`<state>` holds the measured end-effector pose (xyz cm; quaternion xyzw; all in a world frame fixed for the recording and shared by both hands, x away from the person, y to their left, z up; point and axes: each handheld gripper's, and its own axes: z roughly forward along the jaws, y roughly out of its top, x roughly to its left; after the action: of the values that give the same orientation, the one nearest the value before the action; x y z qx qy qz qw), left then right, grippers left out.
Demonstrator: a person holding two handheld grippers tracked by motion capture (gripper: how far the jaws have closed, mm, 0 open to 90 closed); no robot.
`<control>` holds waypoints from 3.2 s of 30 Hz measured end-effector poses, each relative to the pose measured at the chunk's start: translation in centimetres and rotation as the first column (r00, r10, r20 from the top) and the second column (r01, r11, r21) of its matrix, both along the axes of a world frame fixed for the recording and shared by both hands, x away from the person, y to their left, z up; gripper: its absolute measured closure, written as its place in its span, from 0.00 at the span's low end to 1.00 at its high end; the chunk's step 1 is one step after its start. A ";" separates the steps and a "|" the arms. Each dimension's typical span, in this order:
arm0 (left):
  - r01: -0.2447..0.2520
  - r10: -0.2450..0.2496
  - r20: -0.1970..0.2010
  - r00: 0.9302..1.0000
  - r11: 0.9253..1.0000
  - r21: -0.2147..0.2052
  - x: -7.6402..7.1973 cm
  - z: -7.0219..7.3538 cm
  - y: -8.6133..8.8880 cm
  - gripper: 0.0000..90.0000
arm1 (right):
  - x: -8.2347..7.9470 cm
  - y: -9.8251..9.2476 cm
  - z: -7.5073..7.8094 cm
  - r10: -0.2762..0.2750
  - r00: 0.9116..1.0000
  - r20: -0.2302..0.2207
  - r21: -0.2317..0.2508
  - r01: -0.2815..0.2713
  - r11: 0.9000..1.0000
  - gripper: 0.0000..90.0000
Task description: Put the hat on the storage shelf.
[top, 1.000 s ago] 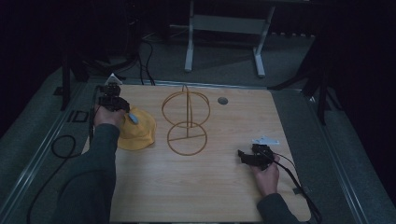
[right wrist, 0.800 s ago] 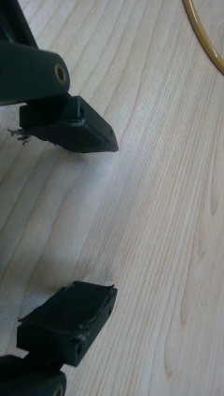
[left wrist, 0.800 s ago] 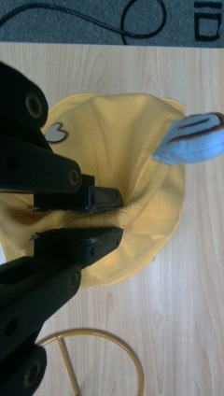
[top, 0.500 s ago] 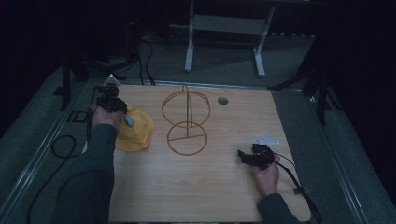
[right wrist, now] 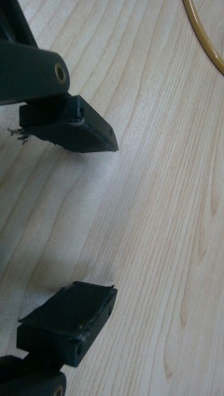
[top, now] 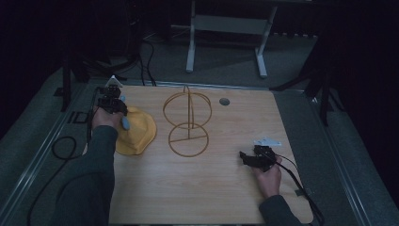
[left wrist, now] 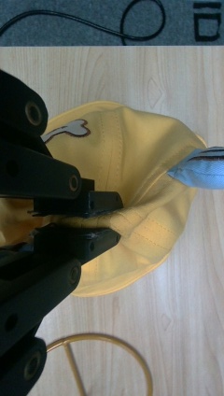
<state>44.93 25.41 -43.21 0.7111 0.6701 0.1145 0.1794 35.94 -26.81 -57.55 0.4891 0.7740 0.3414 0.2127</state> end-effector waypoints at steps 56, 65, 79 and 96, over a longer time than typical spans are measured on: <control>0.421 -0.424 0.196 0.884 0.905 0.059 -4.4 9.6 1.9 0.93 | 0.0 0.0 0.0 0.009 1.000 0.000 -0.002 -0.009 1.000 0.26; 0.458 -0.461 0.212 0.862 0.886 0.063 -3.8 11.6 2.5 0.93 | 0.0 0.0 0.0 0.010 1.000 0.000 -0.003 -0.010 1.000 0.26; 0.544 -0.544 0.246 0.802 0.836 0.073 -4.0 14.1 1.8 0.93 | 0.1 0.0 0.0 0.013 1.000 0.000 -0.001 -0.013 1.000 0.26; 0.571 -0.565 0.283 0.775 0.818 0.071 -4.4 15.5 1.8 0.93 | 0.1 0.0 0.0 0.013 1.000 -0.001 -0.001 -0.013 1.000 0.26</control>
<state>40.51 27.17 -27.76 0.8533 0.3914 0.1520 0.3091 36.00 -26.79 -57.56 0.4843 0.7772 0.3423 0.2103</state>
